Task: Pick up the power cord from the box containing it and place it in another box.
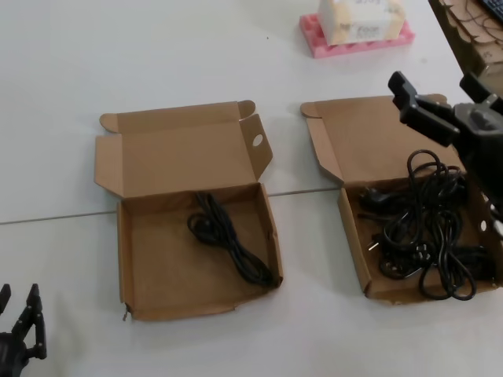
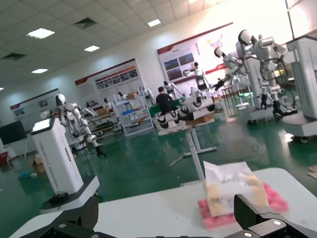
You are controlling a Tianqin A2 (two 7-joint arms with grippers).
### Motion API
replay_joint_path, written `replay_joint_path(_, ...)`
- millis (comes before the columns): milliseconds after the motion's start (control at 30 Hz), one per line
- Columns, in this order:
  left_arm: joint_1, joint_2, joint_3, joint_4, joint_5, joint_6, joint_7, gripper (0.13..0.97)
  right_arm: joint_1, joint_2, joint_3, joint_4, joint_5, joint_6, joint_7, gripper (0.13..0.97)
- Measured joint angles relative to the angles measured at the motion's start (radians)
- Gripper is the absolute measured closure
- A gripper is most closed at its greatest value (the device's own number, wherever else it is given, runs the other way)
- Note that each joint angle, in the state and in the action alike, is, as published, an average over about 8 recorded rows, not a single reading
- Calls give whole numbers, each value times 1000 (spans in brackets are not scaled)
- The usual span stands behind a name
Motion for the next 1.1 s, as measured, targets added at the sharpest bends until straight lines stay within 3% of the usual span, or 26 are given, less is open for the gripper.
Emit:
replay_joint_path(333, 0, 0, 0, 0, 0, 0, 0, 741, -66, -2, -45, 8, 18, 78, 0, 129)
replay_joint_path(900, 0, 0, 0, 0, 0, 0, 0, 347, -178, -5, -123, 22, 48, 211, 0, 129)
replay_joint_path(1100, 0, 0, 0, 0, 0, 0, 0, 313, -218, -7, -151, 27, 59, 259, 0, 129)
